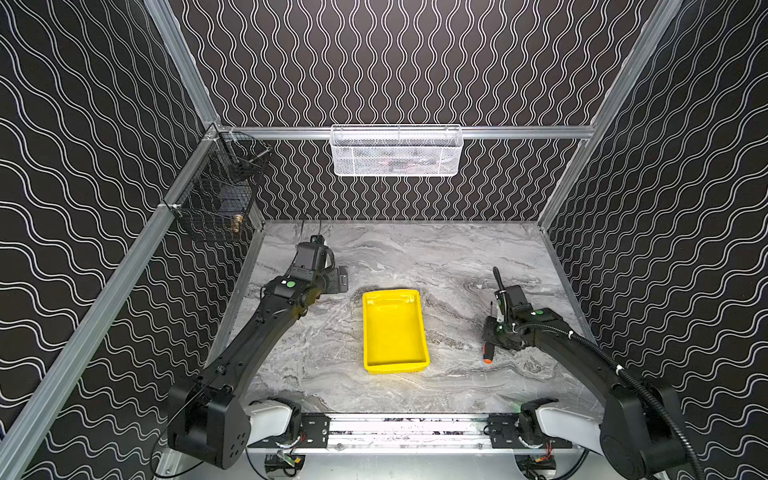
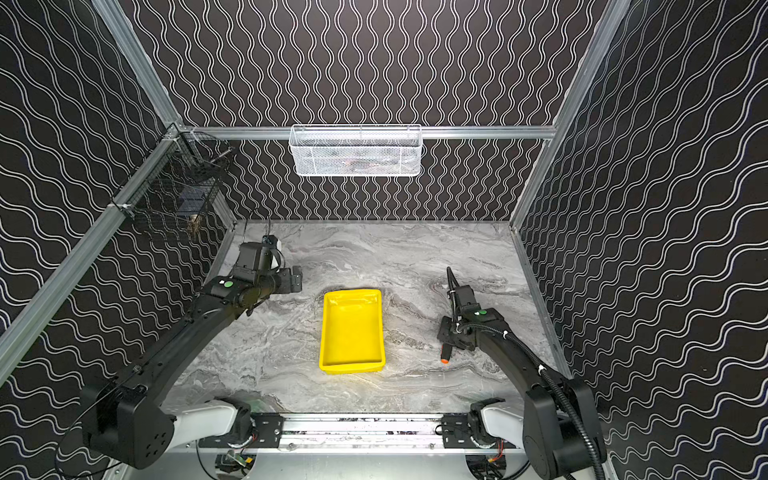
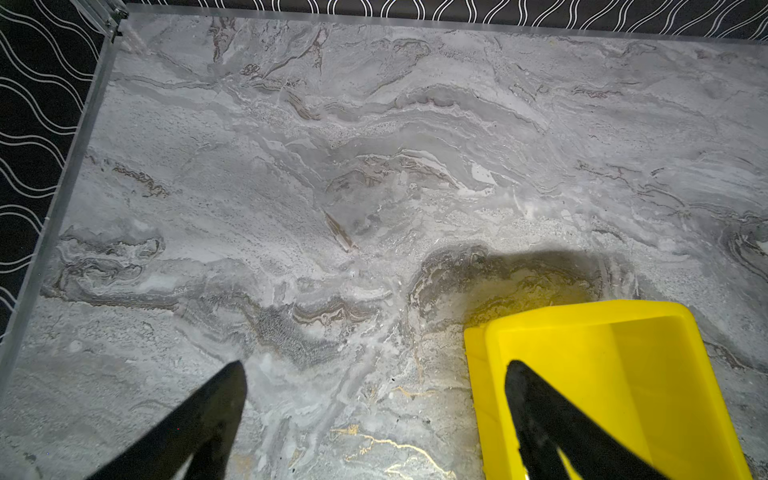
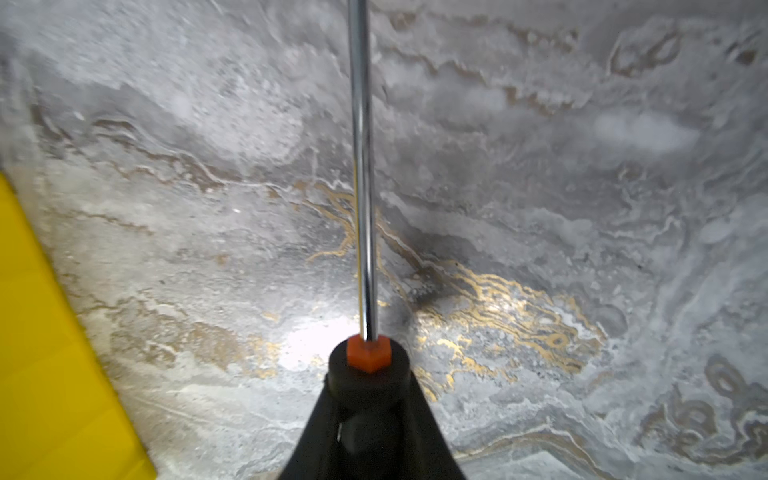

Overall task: Put the screwdriver in the bin
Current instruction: 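Lift the screwdriver with the right gripper and carry it over the yellow tray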

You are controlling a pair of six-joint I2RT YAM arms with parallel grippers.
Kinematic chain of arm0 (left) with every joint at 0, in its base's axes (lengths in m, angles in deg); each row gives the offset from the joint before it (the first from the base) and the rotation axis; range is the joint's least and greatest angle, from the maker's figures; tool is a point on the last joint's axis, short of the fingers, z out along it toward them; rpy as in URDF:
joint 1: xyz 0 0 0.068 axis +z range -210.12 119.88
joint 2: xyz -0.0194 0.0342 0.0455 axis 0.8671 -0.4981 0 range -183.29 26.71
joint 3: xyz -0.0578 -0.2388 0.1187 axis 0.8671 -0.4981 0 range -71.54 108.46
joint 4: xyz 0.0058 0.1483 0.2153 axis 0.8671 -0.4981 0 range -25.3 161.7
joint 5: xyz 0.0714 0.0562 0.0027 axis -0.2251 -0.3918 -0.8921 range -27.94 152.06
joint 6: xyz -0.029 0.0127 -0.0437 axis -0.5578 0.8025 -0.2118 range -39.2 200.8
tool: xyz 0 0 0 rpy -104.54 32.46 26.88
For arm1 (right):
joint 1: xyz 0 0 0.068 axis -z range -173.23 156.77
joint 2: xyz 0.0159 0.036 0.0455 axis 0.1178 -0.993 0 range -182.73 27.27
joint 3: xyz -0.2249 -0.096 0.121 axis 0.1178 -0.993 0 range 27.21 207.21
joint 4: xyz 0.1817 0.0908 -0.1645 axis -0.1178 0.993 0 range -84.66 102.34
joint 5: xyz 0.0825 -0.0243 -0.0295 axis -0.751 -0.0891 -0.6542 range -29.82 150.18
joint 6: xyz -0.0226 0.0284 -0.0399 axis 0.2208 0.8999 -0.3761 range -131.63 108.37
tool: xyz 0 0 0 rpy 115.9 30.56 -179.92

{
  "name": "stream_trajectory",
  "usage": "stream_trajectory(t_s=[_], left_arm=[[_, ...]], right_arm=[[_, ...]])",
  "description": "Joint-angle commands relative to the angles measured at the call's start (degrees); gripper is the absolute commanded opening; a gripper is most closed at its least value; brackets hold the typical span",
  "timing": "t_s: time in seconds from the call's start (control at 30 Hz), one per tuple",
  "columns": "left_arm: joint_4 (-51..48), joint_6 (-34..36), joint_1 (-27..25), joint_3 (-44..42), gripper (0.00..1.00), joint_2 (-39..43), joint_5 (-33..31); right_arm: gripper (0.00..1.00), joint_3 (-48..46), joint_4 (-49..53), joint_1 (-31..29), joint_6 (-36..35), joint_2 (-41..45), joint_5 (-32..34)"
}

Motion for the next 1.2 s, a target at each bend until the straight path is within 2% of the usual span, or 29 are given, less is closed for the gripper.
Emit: stream_trajectory(t_s=[0.0,0.27,0.57,0.97,1.17], left_arm=[[0.25,-0.78,0.32,0.29,0.99,-0.12,0.67],[0.27,-1.73,3.64,0.60,0.99,-0.31,4.22],[-0.23,-1.71,5.83,0.96,0.99,0.07,4.87],[-0.09,-1.82,6.86,0.82,0.99,0.29,4.42],[-0.10,-1.88,7.16,0.75,0.99,0.45,4.52]], right_arm=[[0.13,1.76,1.73,-0.36,-1.10,0.31,-0.60],[0.13,9.96,5.32,-5.13,-1.94,-1.99,0.53],[0.12,24.29,8.31,-15.51,-1.75,-9.00,3.19],[0.12,41.69,7.39,-29.01,-2.51,-25.65,3.18],[0.11,47.39,6.55,-34.58,-2.49,-33.36,1.39]])
